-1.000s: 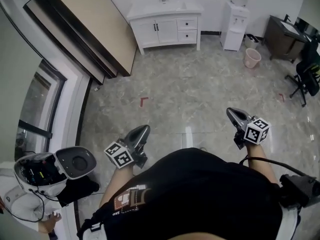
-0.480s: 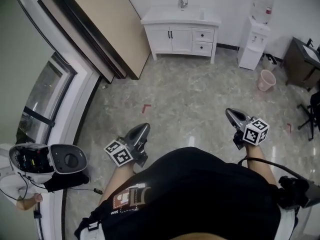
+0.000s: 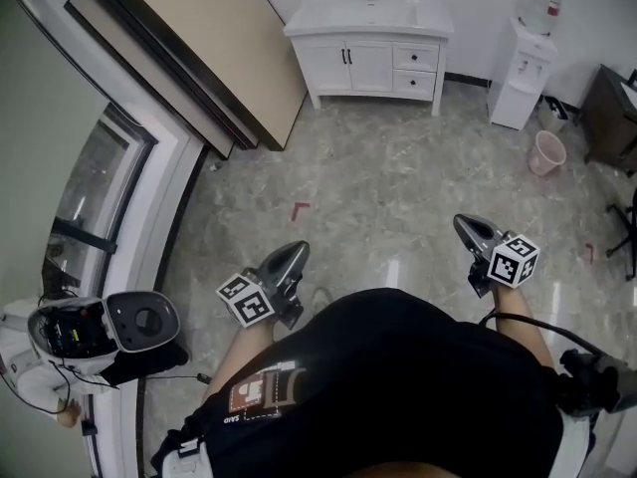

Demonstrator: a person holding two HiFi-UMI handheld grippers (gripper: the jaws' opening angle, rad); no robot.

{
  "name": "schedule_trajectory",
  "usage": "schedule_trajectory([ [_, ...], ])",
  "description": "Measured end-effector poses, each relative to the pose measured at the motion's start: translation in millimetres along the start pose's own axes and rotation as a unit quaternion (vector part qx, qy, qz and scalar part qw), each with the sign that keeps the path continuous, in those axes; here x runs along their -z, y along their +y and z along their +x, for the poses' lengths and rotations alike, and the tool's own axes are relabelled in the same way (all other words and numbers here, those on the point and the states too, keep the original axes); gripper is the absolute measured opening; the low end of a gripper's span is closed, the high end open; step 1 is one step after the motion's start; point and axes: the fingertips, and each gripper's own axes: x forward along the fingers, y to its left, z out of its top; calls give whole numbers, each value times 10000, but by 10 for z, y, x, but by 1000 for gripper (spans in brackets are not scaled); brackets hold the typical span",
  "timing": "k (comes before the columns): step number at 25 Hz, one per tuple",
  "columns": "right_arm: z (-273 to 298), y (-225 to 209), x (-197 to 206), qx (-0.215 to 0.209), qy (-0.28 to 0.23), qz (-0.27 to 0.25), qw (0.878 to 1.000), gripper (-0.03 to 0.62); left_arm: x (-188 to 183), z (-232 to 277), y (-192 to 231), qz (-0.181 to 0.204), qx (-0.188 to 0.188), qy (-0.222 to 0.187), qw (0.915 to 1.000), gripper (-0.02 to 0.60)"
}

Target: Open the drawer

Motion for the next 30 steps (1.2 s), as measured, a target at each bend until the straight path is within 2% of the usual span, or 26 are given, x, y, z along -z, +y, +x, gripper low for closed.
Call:
schedule_trajectory([
  [3,266,4,-111,169,-31,-163,9997,-5,-137,43,314,-51,260,-16,9996,-12],
  [6,675,34,-317,362,-197,-164,9990,-5,-517,27,774,-264,435,-196,9985,-12],
  [11,1537,372,-662,419,-317,-334,9981,-5,-1326,-124,1488,70,657,-148,9977,-12],
  [14,2033,521,-854,406,-468,-293,9976,-5,-1656,-224,1863,76,700,-167,9974,-12],
  [20,2838,725,-816,285,-196,-418,9985,-5,-1889,-506,2539,-69,568,-196,9982,-12],
  [26,3441,623,-904,208,-43,-444,9988,-5,-2041,-673,3088,-235,311,-413,9984,-12],
  [30,3881,544,-935,-50,74,-489,9988,-5,-2082,-640,3373,-304,125,-462,9984,-12],
])
